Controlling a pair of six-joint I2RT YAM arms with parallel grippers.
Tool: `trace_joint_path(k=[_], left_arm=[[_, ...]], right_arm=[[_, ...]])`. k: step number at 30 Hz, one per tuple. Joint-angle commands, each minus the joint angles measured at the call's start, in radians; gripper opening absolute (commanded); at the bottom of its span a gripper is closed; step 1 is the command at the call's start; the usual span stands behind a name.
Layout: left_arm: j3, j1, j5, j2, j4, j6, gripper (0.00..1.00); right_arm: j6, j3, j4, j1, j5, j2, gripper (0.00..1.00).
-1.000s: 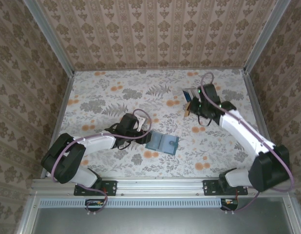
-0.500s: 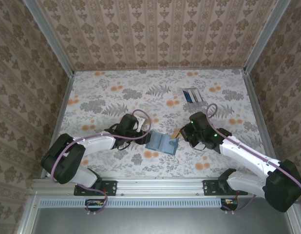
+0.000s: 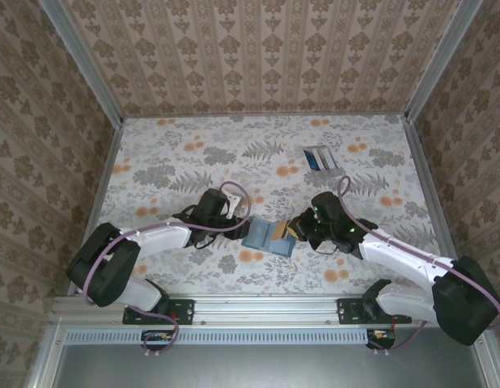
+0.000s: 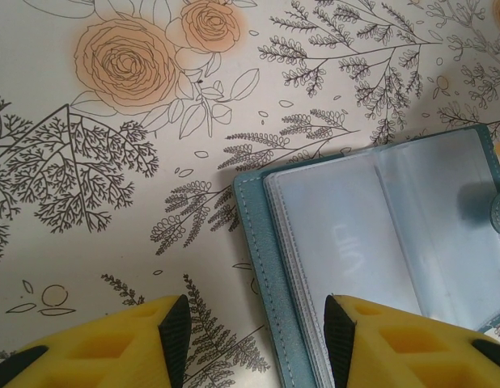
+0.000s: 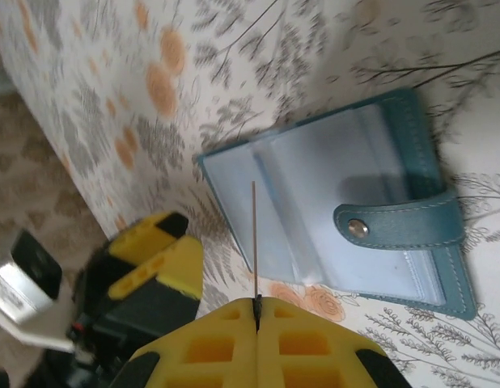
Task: Put the credit cards into the card holder
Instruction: Insert the credit card into the card slot.
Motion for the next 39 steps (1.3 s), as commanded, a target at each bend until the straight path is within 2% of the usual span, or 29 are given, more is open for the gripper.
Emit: trace_joint_path(k=[1,4,7,11,25,34,39], left_arm=[[-0.017,0.002,0.024,0.002,0.002,0.017,0.51],[-0.016,0.002,0.021,0.008,-0.002,0.02,0.51],[-0.012,0.003,0.024,0.015,0.0,0.021,0.51],[-0.003,-0.001,0.044,0.034,0.002,0.025,0.51],[0.025,-0.016,0.067,0.09,-0.005,0.017,0.51],[0.03,-0.018,0.01,0.105,-0.028,-0.006,0.47],[0.036,-0.018,0.021,0.117,-0.024,-0.014,0.45]], right_arm=[[-0.211,-0.044,0.117,0.005,-0.07,0.001,0.0],[-0.234,-0.129,0.259,0.006,-0.061,-0.002,0.0],[-0.287,-0.144,0.287,0.006,-0.065,0.031,0.0],[-0.268,-0.192,0.439,0.006,-0.092,0.102,0.0],[-0.247,-0.228,0.554,0.004,-0.063,0.195,0.0],[-0.264,-0.263,0.637,0.004,-0.025,0.161,0.0],[-0.272,-0.253,0.661,0.007,-0.039,0.209,0.0]])
